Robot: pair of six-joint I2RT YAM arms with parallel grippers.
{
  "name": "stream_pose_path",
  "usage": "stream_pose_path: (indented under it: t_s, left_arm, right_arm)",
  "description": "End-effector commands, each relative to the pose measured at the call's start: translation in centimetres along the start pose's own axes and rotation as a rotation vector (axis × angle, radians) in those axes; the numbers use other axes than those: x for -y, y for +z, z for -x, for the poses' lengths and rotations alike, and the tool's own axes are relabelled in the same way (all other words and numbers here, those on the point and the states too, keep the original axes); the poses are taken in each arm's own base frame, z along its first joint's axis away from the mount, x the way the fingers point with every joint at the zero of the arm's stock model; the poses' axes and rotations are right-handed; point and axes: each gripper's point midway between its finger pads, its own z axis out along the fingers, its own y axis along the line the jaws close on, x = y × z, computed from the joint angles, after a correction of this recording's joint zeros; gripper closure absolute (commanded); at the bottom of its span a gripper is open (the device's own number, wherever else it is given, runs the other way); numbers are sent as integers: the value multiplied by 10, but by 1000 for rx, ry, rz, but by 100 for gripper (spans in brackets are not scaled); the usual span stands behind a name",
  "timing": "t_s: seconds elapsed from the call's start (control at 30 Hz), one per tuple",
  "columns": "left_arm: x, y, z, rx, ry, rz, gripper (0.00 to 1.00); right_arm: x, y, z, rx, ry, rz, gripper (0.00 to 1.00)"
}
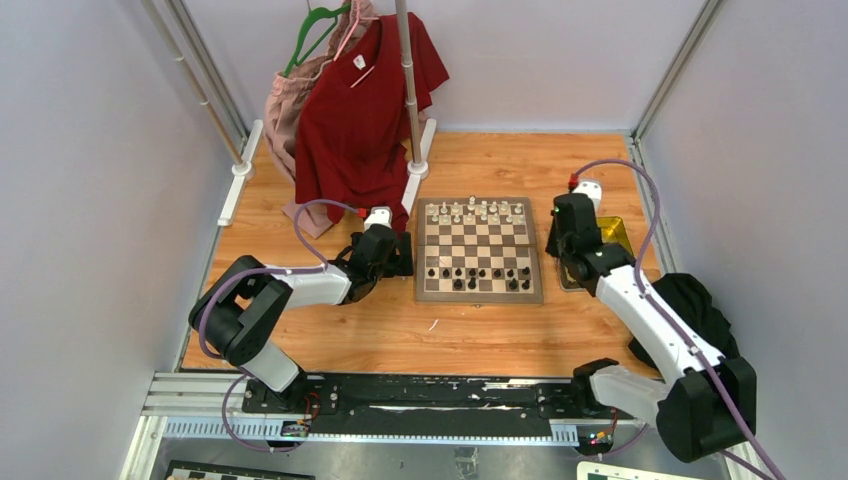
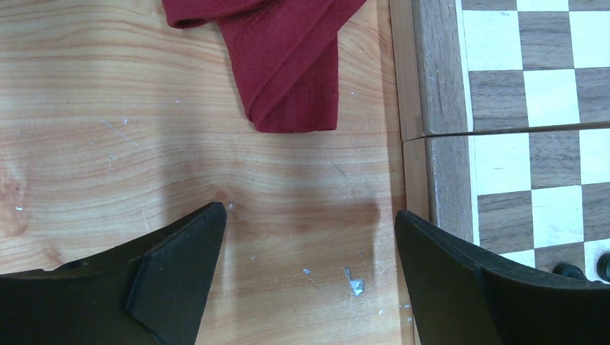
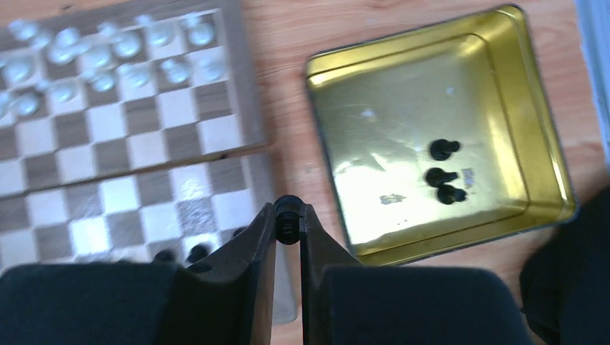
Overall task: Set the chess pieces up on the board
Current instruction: Place the chess piece on the chessboard.
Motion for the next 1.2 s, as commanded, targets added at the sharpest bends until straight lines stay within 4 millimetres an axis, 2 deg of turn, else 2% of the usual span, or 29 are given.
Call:
stream_pose_path:
  t_s: [0.0, 0.2, 0.47, 0.7, 1.17]
  left_arm:
    - [3, -1, 11, 37, -1, 0, 7]
    - [2, -1, 13, 44, 0, 5, 7]
    - [2, -2, 14, 50, 0, 8, 7]
    - [2, -2, 15, 51, 3, 8, 7]
    - [2, -1, 13, 45, 4, 8, 7]
  right_arm:
    - [-35, -33, -1, -4, -150, 107, 100]
    - [-83, -61, -25, -28, -308, 245, 100]
    - [-126, -73, -66, -78, -400, 354, 100]
    - [-144, -68, -83, -91, -405, 400, 100]
    - [-154, -49, -101, -103, -427, 392, 100]
